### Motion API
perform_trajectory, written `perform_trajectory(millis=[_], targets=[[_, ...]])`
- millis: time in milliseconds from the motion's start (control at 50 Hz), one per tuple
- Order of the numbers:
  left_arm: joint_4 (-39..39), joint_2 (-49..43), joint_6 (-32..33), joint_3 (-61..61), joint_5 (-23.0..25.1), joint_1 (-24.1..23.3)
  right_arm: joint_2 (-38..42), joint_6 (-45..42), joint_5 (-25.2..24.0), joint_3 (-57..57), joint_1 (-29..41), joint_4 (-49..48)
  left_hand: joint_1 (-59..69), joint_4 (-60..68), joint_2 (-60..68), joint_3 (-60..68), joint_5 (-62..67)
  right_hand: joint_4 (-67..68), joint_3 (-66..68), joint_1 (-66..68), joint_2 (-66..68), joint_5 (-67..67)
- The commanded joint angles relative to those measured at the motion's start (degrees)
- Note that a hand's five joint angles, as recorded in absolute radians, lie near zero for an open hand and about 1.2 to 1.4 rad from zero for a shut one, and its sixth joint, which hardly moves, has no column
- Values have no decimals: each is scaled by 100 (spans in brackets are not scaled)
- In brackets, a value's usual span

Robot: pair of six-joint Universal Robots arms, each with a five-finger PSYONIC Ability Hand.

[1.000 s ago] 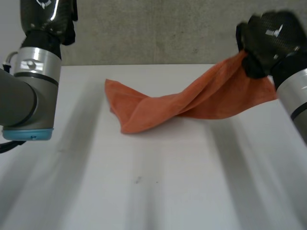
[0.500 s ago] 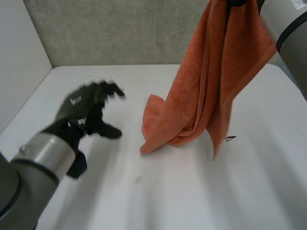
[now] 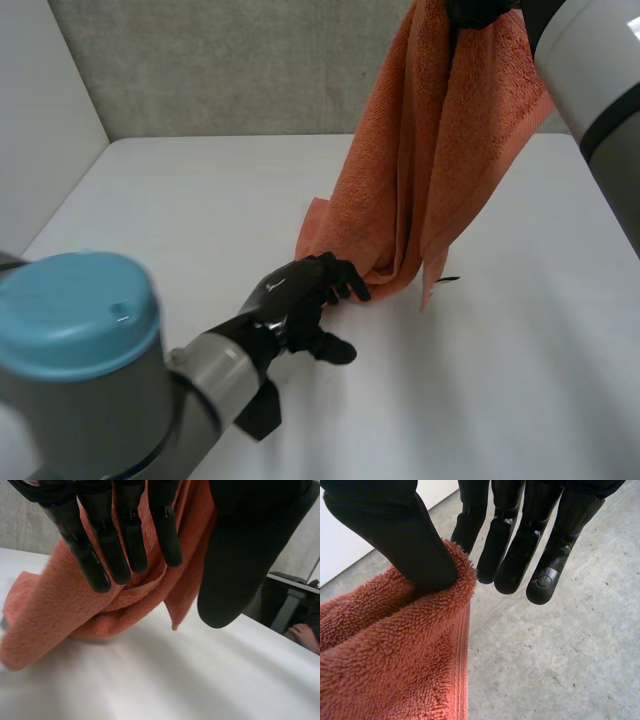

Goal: Fold the laundry

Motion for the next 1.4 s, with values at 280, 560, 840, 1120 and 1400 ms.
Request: perform_trajectory(millis=[280,560,840,1120,1400], targets=[[1104,-2068,117,1781,-841,15,-640,42,-15,580,279,-1,0,37,30,26,33,1156,1179,2343,1197,1314],[1605,-2411,565,1895,-753,-20,-658,191,-24,615,375,-45,821,858,851,847,854,1156,1179,2343,1197,1314],[1614,-2622,530,1851,-551,-29,-579,200,-33,597,270,-133,1885,1922,1915,1911,1919,1156,1179,2343,1197,1314],[1561,-2482,583,1649,-533,-20,-570,209,-50,782,-116,-151,639,676,669,665,672,1156,1179,2343,1197,1314],[1579,-2587,583,1605,-349,-55,-570,253,-59,896,-143,-230,1261,1299,1291,1288,1295,1156,1179,2343,1197,1314]])
